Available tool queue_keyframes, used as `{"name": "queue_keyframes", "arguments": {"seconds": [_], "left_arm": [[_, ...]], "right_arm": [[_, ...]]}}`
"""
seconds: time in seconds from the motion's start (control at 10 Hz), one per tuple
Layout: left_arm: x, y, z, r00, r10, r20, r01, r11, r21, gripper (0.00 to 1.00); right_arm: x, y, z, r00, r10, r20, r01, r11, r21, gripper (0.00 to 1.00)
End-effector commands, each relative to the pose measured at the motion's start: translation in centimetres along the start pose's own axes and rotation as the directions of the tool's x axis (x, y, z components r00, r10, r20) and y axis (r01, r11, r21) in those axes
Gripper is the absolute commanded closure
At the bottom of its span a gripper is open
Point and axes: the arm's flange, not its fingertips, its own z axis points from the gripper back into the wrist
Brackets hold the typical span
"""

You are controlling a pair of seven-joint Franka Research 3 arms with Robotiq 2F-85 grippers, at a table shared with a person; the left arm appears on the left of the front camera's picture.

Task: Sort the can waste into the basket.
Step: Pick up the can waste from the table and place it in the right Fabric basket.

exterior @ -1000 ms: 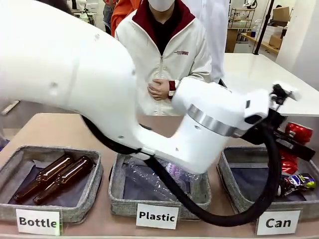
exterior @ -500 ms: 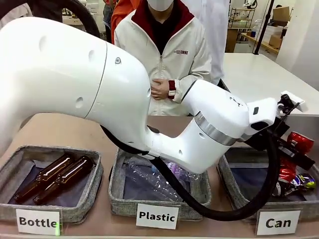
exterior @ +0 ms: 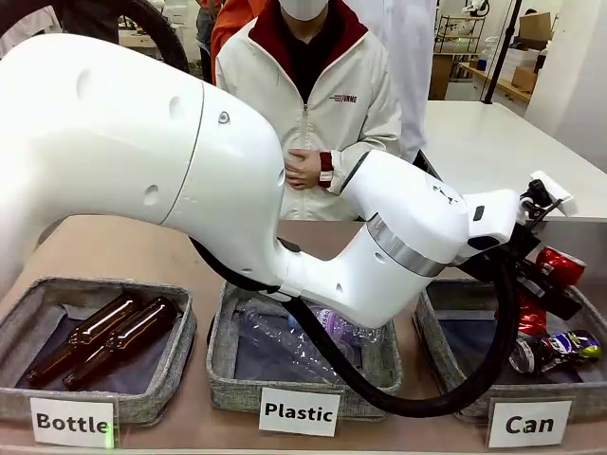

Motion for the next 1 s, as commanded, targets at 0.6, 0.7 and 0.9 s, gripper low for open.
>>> {"name": "queue_keyframes", "arguments": {"seconds": [0.6, 0.7, 0.9], "left_arm": [[0.0, 0.6, 2.7, 0.998, -0.029, 0.057, 0.025, 0.997, 0.076, 0.00], [0.1, 0.7, 3.9, 0.996, -0.029, 0.084, 0.022, 0.996, 0.089, 0.00], [0.2, 1.0, 7.5, 0.986, -0.037, 0.160, 0.013, 0.989, 0.145, 0.00]], "right_arm": [[-0.2, 0.4, 0.5, 1.000, -0.016, 0.011, 0.016, 1.000, 0.000, 0.00], [-0.2, 0.4, 0.5, 1.000, -0.016, 0.011, 0.016, 1.000, 0.000, 0.00], [-0.2, 0.4, 0.5, 1.000, -0.016, 0.011, 0.016, 1.000, 0.000, 0.00]]}}
